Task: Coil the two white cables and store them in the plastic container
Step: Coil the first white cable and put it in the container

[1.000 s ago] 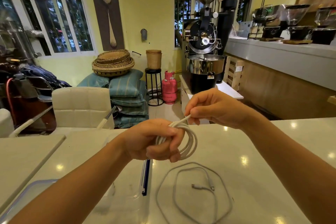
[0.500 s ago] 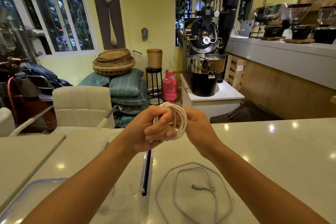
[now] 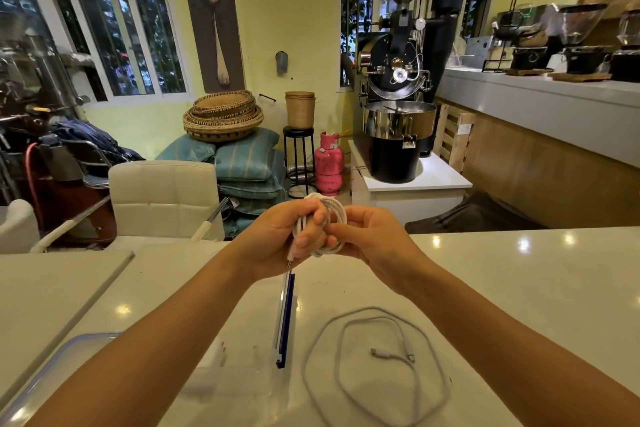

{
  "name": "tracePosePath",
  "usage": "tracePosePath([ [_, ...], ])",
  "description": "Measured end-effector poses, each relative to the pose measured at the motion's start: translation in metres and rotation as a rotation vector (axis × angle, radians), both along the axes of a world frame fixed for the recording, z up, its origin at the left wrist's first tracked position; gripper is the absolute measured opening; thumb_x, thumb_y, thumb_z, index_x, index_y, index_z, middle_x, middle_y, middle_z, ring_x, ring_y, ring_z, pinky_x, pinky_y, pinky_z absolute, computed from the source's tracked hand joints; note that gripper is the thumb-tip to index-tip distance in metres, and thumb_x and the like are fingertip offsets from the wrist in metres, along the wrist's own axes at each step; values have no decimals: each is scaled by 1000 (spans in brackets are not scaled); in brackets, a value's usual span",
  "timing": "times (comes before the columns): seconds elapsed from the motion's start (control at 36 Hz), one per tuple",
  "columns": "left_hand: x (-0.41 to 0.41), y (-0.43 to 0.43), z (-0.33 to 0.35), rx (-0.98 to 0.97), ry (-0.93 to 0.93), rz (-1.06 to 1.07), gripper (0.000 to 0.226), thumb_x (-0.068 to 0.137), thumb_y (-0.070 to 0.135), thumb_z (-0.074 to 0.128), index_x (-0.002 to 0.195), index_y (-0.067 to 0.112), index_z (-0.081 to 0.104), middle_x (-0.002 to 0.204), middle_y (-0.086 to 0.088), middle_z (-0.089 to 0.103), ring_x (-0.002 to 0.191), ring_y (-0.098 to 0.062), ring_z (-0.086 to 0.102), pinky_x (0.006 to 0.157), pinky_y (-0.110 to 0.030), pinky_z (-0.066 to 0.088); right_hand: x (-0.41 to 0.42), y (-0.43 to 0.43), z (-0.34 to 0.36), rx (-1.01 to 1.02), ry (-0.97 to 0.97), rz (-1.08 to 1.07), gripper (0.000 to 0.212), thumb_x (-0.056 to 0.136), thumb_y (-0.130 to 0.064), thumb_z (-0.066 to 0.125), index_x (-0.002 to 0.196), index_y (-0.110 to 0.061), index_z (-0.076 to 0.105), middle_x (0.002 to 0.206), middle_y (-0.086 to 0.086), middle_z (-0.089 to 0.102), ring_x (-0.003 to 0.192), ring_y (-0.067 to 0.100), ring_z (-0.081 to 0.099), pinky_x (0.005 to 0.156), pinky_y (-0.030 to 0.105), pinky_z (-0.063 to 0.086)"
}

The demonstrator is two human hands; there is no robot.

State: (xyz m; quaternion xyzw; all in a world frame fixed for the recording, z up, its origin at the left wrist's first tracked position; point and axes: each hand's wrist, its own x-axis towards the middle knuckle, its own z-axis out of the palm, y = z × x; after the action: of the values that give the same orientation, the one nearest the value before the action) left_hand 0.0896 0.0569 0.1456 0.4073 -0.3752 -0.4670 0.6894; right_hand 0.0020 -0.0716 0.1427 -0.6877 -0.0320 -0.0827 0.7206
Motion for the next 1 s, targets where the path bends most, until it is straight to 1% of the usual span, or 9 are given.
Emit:
tracePosePath([
  [0.06,-1,1,0,25,-18,43,37,88,23,36,62,15,61,38,5,53,34,-4,48,67,-17,53,2,1,-2,-11,-1,-20,10,83,-8,58,86,-12,66,77,4,68,66,8,67,69,19,57],
  [0.14,-3,1,2,27,-37,44,28,86,28,50,65,14,61,41,4,55,36,-5,50,70,-19,55,5,3,-4,-19,5,-35,11,84,-7,57,87,-12,66,78,4,68,68,10,66,70,21,56],
  [0.28,-6,4,4,66,-52,132,36,87,20,37,65,12,63,45,1,57,43,-8,55,70,-20,57,8,5,-7,-36,-18,-111,14,85,-4,55,84,-14,65,76,5,67,69,14,64,69,23,56],
  [0.39,-9,4,11,95,-51,230,23,85,19,47,71,6,59,49,-1,57,48,-10,55,65,-22,58,10,5,-7,-46,-38,-168,14,84,-5,57,82,-16,66,72,3,67,62,9,64,65,20,56],
  [0.44,-11,4,14,105,-36,247,18,81,17,44,74,5,56,50,0,57,45,-8,55,63,-21,58,10,4,-8,-44,-45,-181,13,83,-6,59,81,-17,66,68,0,68,60,8,64,64,19,56],
  [0.53,-11,4,17,148,-44,270,26,91,12,36,77,4,56,51,0,58,46,-8,56,60,-20,57,11,3,-8,-26,-58,-193,18,82,-4,60,75,-20,65,57,-8,69,55,5,65,61,18,57],
  [0.78,-6,7,18,304,-226,477,24,91,12,44,77,5,61,53,3,66,49,-7,63,51,-18,55,10,-4,-6,132,-49,-124,20,84,3,52,82,-13,64,72,6,67,64,14,65,63,21,58],
  [0.89,-4,7,16,375,-360,563,26,90,15,48,71,6,62,58,2,65,54,-8,60,55,-20,49,10,-8,-7,211,-28,-65,22,83,4,53,90,-15,62,76,5,68,66,14,67,64,24,59],
  [1.0,-2,7,14,424,-489,669,31,90,19,51,63,9,63,67,-6,61,59,-13,53,57,-19,45,12,-9,-11,281,-17,-26,34,79,8,57,97,-21,57,79,2,69,74,15,67,66,28,59],
])
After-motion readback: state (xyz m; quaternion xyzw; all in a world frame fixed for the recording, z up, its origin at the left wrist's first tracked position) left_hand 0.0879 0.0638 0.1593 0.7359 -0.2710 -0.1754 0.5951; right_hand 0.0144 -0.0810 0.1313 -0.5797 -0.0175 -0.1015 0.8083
